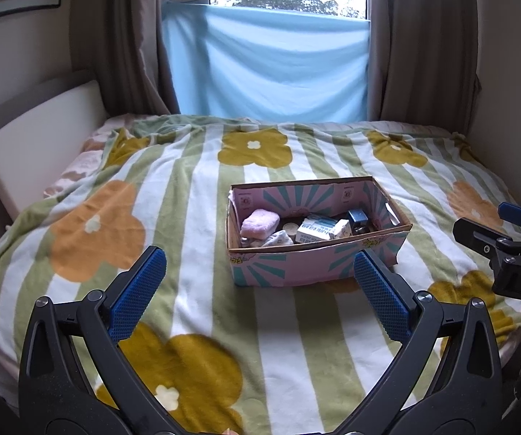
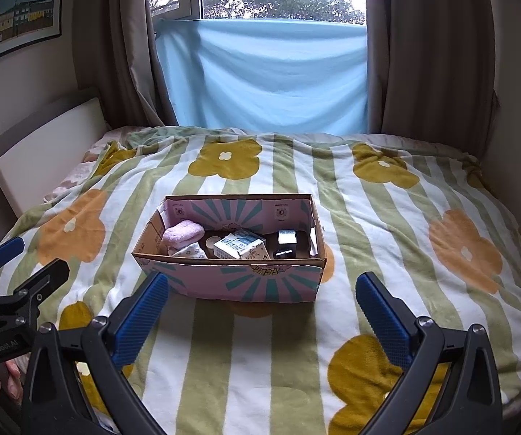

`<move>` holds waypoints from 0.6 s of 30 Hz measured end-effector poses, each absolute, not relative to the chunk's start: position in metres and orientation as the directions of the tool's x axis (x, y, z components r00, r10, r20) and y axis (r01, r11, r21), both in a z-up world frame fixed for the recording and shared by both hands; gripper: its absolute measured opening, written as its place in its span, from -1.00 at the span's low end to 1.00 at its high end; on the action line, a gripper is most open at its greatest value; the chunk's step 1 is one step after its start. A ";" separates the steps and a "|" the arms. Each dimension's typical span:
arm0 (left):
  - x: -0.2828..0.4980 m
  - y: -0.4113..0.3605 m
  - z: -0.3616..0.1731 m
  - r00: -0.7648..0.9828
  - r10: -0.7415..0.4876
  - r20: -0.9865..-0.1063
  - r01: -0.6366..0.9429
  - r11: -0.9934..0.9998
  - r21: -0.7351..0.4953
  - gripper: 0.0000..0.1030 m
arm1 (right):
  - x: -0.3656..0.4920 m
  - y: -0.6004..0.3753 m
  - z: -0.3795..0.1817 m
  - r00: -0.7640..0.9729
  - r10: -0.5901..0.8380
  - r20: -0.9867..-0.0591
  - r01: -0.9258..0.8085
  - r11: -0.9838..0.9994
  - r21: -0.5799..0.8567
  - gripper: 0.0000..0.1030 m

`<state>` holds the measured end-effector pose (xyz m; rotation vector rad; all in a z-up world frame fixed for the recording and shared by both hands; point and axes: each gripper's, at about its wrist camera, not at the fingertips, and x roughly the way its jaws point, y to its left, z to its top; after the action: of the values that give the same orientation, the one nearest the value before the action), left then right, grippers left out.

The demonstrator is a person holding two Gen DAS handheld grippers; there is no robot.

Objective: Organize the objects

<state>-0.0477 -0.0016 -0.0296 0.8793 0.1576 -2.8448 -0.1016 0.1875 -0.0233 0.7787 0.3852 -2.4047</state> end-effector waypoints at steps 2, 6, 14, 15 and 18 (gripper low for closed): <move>-0.047 -0.001 -0.029 -0.817 -0.119 -0.564 0.181 -0.982 -0.056 1.00 | -0.101 0.188 -0.023 -0.666 -0.434 -0.607 0.603 -0.792 -0.096 0.99; -0.046 -0.001 -0.027 -0.819 -0.124 -0.560 0.185 -0.981 -0.053 1.00 | -0.102 0.187 -0.023 -0.666 -0.433 -0.608 0.603 -0.792 -0.097 0.99; -0.044 -0.002 -0.026 -0.820 -0.131 -0.557 0.191 -0.980 -0.051 1.00 | -0.101 0.186 -0.024 -0.663 -0.432 -0.611 0.605 -0.790 -0.097 0.99; -0.044 -0.003 -0.026 -0.822 -0.133 -0.554 0.193 -0.980 -0.051 1.00 | -0.101 0.185 -0.024 -0.662 -0.434 -0.612 0.606 -0.789 -0.096 0.99; -0.042 -0.004 -0.025 -0.826 -0.126 -0.550 0.191 -0.980 -0.063 1.00 | -0.101 0.185 -0.025 -0.662 -0.432 -0.612 0.607 -0.789 -0.099 0.99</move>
<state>-0.0421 -0.0038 -0.0250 0.8454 0.1719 -2.8474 -0.1013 0.1847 -0.0246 0.7811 0.3974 -2.4007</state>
